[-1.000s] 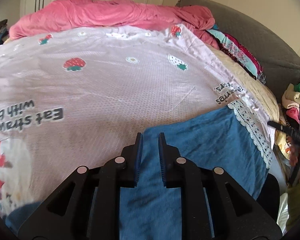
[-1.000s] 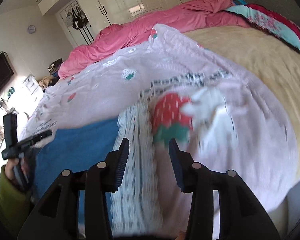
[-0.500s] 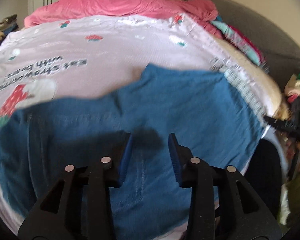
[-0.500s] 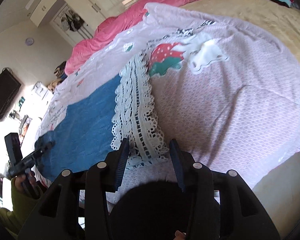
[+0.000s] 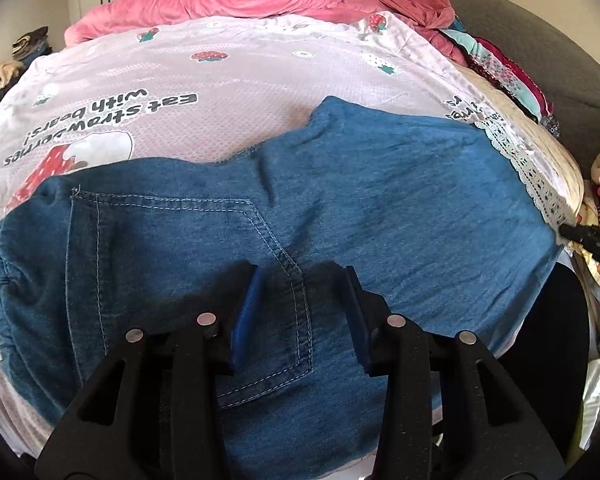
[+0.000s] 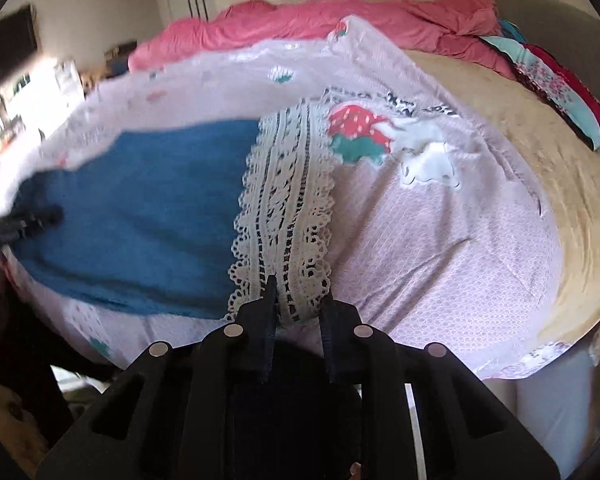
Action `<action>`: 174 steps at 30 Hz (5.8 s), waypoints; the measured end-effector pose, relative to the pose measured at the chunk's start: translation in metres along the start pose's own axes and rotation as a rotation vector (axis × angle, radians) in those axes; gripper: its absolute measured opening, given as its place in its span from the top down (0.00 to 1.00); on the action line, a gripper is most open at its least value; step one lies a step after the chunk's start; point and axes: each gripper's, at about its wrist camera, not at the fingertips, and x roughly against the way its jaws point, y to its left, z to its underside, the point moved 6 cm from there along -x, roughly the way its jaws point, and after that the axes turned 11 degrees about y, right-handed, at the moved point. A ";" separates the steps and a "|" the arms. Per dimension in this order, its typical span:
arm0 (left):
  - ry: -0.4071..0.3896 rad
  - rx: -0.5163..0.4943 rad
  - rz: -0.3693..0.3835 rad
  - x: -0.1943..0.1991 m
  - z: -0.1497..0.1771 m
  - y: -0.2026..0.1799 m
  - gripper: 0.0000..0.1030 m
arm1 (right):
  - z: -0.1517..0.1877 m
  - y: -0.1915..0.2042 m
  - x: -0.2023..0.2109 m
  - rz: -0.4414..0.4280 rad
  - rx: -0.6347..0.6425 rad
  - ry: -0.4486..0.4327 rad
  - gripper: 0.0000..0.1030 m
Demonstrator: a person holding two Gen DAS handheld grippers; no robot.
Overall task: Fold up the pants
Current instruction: 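Lift and fold the lace edge toward the left tool with the right tool, then lower the folded shorts onto the duvet and open both tools, then grasp the lace-trimmed edge with the right tool while the left tool grasps the denim, then lift the lace edge with both tools and fold it over the denim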
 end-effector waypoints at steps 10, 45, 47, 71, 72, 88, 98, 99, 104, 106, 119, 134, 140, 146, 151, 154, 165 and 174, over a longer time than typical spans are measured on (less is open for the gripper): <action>-0.007 -0.009 -0.001 -0.001 0.000 -0.001 0.68 | 0.007 -0.020 -0.013 -0.023 -0.131 0.017 0.58; -0.004 0.019 -0.197 0.023 0.026 0.033 0.19 | -0.037 0.089 -0.048 -0.010 0.049 0.080 0.21; -0.001 0.009 -0.216 0.021 0.026 0.032 0.18 | -0.038 0.087 -0.048 -0.022 0.041 0.073 0.21; -0.029 0.033 0.021 0.018 -0.051 0.012 0.16 | -0.020 0.064 0.013 -0.118 -0.075 -0.092 0.17; -0.012 0.047 0.016 0.011 -0.050 0.018 0.16 | -0.019 0.063 0.014 -0.119 -0.078 -0.093 0.17; -0.068 0.095 -0.027 0.022 -0.036 0.027 0.16 | -0.012 0.048 0.007 -0.096 -0.122 -0.099 0.11; -0.112 -0.084 0.000 0.051 -0.056 -0.051 0.12 | 0.012 0.009 0.027 -0.110 -0.244 -0.159 0.11; -0.110 -0.098 -0.004 0.050 -0.058 -0.057 0.12 | 0.015 0.005 0.026 -0.110 -0.260 -0.158 0.11; -0.091 -0.209 0.014 0.038 -0.079 -0.104 0.12 | 0.021 -0.011 0.020 -0.142 -0.332 -0.148 0.11; -0.074 -0.252 0.018 0.029 -0.086 -0.122 0.12 | 0.022 -0.015 0.018 -0.168 -0.362 -0.149 0.11; 0.057 -0.405 0.021 -0.045 -0.151 -0.188 0.12 | 0.007 -0.013 -0.004 -0.241 -0.407 -0.150 0.11; 0.173 -0.557 0.172 -0.109 -0.180 -0.236 0.49 | 0.000 0.003 -0.015 -0.232 -0.328 -0.117 0.48; 0.209 -0.642 0.172 -0.123 -0.175 -0.244 0.55 | -0.005 -0.004 -0.026 -0.278 -0.374 -0.091 0.48; 0.258 -0.582 0.308 -0.130 -0.178 -0.238 0.65 | -0.008 -0.004 -0.029 -0.404 -0.376 -0.098 0.70; 0.260 -0.555 0.306 -0.130 -0.176 -0.240 0.76 | -0.009 -0.008 -0.032 -0.447 -0.411 -0.079 0.70; 0.244 -0.558 0.287 -0.123 -0.173 -0.243 0.85 | -0.009 -0.006 -0.029 -0.483 -0.402 -0.090 0.76; 0.132 -0.464 0.417 -0.059 -0.183 -0.213 0.87 | -0.023 0.030 0.015 -0.443 -0.266 -0.218 0.77; 0.030 -0.338 0.461 -0.006 -0.174 -0.133 0.87 | -0.056 0.117 0.042 -0.468 -0.035 -0.250 0.77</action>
